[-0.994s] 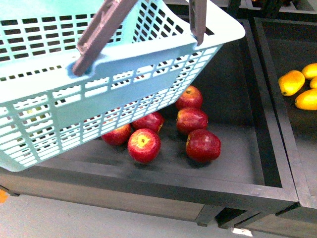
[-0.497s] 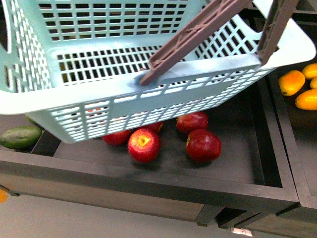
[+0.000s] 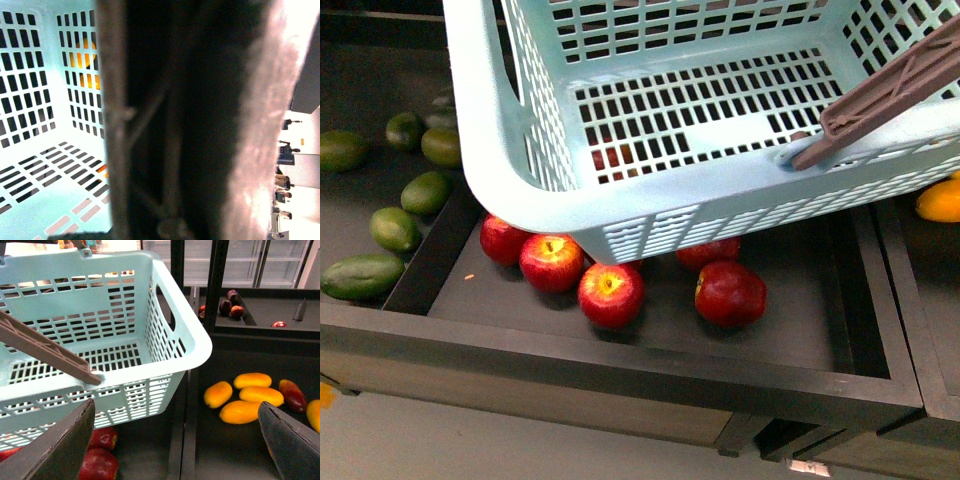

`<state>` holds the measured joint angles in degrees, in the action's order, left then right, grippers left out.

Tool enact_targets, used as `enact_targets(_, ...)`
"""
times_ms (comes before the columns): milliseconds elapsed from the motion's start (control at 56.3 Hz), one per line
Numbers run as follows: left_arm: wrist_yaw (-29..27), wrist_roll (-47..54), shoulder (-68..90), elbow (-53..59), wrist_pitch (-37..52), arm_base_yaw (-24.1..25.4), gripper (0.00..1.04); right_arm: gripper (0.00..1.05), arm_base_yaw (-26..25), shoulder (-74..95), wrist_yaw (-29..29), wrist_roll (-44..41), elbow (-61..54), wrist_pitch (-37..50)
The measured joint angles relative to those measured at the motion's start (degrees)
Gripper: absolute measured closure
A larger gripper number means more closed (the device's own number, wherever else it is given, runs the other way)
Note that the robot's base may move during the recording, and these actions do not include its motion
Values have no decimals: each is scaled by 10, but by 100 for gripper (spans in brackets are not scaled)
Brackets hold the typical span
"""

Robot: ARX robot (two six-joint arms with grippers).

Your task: Pick mango and avocado into basket

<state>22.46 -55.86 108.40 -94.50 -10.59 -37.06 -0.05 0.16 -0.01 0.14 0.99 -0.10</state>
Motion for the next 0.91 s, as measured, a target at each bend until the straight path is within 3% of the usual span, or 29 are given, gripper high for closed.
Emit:
enact_targets(461, -5, -4, -6, 9, -7, -2, 92, 9, 1, 3, 4, 2, 1, -3)
enact_targets(515, -3, -4, -6, 9, -7, -2, 92, 9, -1, 68, 37, 61, 48, -122)
enact_targets(568, -3, -5, -6, 9, -7, -2, 92, 9, -30, 146, 19, 108, 76, -190)
enact_targets(639, -3, -5, -6, 9, -7, -3, 92, 9, -59, 181, -7, 122, 76, -181)
enact_targets(905, -6, -5, -7, 9, -7, -3, 92, 9, -221, 350, -103, 107, 118, -4)
